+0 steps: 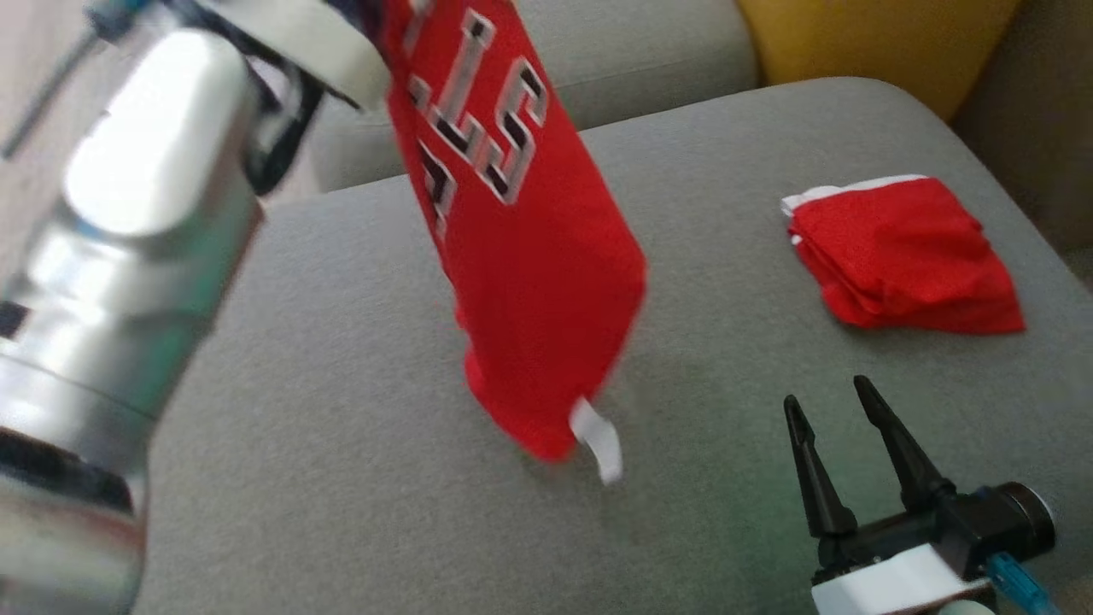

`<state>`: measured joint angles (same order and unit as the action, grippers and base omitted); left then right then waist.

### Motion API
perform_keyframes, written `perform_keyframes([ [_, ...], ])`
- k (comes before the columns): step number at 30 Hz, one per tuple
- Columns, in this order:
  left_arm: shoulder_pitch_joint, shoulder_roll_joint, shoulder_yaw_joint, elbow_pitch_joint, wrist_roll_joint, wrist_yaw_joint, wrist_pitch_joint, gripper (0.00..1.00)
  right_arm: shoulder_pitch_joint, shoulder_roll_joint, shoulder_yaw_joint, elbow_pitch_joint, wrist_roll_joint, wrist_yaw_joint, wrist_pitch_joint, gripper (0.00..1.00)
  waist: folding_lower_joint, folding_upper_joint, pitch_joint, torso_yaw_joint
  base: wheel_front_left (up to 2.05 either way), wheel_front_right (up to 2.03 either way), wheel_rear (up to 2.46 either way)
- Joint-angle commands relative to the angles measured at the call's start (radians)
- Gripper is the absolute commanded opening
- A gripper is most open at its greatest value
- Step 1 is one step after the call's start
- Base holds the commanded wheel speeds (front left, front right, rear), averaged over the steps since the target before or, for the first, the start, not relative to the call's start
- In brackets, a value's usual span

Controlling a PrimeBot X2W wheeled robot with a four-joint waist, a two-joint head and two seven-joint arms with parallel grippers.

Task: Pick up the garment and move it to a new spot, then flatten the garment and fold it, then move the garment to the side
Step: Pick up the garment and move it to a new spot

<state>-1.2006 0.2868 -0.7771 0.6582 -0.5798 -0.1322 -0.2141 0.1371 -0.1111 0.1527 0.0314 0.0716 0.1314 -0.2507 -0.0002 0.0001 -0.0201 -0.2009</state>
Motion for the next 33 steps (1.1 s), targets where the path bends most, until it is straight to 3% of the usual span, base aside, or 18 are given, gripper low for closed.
perform_keyframes([
  [1, -0.015, 0.029, 0.021, -0.007, 0.007, 0.004, -0.009, 0.00, -0.028, -0.004, 0.020, -0.036, 0.001, -0.001, -0.011, 1.00, 0.0002, -0.0001, 0.005, -0.015, 0.00, 0.00, 0.00],
  [7, 0.181, -0.017, -0.015, 0.028, -0.009, 0.006, -0.038, 0.00, -0.029, 0.012, 0.015, -0.039, 0.003, -0.001, -0.011, 1.00, 0.0002, -0.0001, 0.041, -0.012, 0.00, 0.00, 0.00],
  [11, 0.347, -0.035, -0.013, 0.040, -0.006, 0.037, -0.046, 0.00, -0.036, 0.023, 0.014, -0.041, 0.001, -0.001, -0.011, 1.00, 0.0002, -0.0001, 0.074, 0.001, 0.00, 0.00, 0.00],
  [16, 0.565, -0.059, 0.050, -0.048, 0.040, 0.084, -0.047, 0.00, -0.043, 0.027, 0.008, -0.035, -0.001, -0.001, -0.011, 1.00, 0.0002, -0.0001, 0.094, 0.025, 0.00, 0.00, 0.00],
  [17, 0.610, -0.068, 0.069, -0.066, 0.046, 0.092, -0.047, 0.13, -0.043, 0.028, 0.005, -0.033, -0.002, -0.001, -0.011, 1.00, 0.0002, -0.0001, 0.093, 0.031, 0.00, 0.00, 0.00],
  [18, 0.652, -0.076, 0.085, -0.085, 0.056, 0.098, -0.047, 0.47, -0.042, 0.029, 0.001, -0.030, -0.002, -0.001, -0.011, 1.00, 0.0002, -0.0001, 0.089, 0.039, 0.00, 0.00, 0.00],
  [19, 0.689, -0.082, 0.101, -0.107, 0.074, 0.108, -0.047, 0.97, -0.039, 0.030, -0.005, -0.027, -0.002, -0.001, -0.011, 1.00, 0.0002, -0.0001, 0.083, 0.049, 0.00, 0.00, 0.00],
  [28, 1.018, -0.154, 0.298, -0.365, 0.249, 0.216, -0.048, 1.00, 0.019, 0.042, -0.055, 0.008, 0.012, -0.001, -0.011, 1.00, 0.0002, -0.0001, -0.021, 0.168, 0.00, 0.00, 0.00],
  [33, 1.165, -0.179, 0.389, -0.503, 0.332, 0.253, -0.048, 1.00, 0.044, 0.051, -0.089, 0.014, 0.012, -0.001, -0.011, 1.00, 0.0002, -0.0001, -0.076, 0.234, 0.00, 0.00, 0.00],
])
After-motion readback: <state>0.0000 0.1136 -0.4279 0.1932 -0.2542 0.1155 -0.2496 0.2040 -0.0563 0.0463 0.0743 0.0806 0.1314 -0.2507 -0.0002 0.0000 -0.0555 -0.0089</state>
